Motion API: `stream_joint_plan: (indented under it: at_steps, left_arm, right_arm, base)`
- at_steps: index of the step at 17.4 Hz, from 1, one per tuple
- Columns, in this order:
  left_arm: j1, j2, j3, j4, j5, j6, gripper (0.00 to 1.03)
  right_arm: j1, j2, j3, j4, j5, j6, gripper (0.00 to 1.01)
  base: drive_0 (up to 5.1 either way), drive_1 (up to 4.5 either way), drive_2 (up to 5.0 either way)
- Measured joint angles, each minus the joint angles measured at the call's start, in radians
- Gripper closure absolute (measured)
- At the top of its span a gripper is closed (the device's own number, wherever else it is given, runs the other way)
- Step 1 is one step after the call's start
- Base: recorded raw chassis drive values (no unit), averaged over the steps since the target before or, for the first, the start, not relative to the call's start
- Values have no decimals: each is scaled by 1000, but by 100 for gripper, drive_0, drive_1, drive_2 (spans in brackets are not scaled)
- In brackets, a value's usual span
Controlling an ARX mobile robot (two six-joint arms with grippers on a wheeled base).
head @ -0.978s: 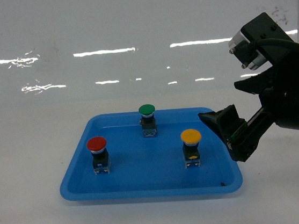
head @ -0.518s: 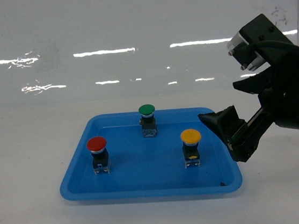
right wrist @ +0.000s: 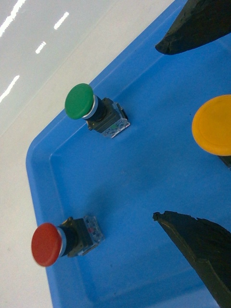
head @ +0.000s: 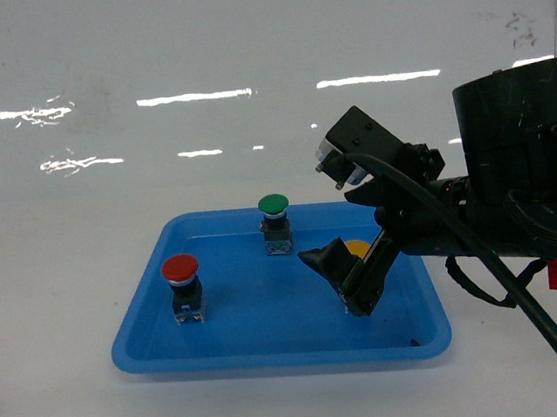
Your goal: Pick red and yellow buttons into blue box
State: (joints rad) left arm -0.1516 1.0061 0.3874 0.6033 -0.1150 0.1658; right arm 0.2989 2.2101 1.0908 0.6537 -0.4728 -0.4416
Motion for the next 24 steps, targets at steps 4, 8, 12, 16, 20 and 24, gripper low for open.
stream_joint_plan:
  at_steps: [4, 8, 12, 16, 20, 24]
  left_arm:
    - [0, 0, 0, 0, 1, 0, 5]
    - [0, 0, 0, 0, 0, 0, 5]
    - [0, 0, 0, 0, 0, 0, 5]
    - [0, 0, 0, 0, 0, 0, 5]
    - [0, 0, 0, 0, 0, 0, 5]
    - [0, 0, 0, 0, 0, 0, 5]
  right_arm:
    - [-5, 34, 48, -16, 8, -18, 3]
    - [-5, 41, 64, -24, 13, -31, 3]
    - [18, 100, 69, -53, 50, -39, 3]
    - [49, 129, 89, -81, 65, -28, 3]
    - [53, 148, 100, -70, 77, -27, 3]
    - [36, 165, 104, -62, 92, -32, 3]
  base:
    - [0, 0, 0]
    - [0, 0, 0]
    - [0, 0, 0]
    - [0, 0, 0]
    - [0, 0, 0]
    - [0, 0, 0]
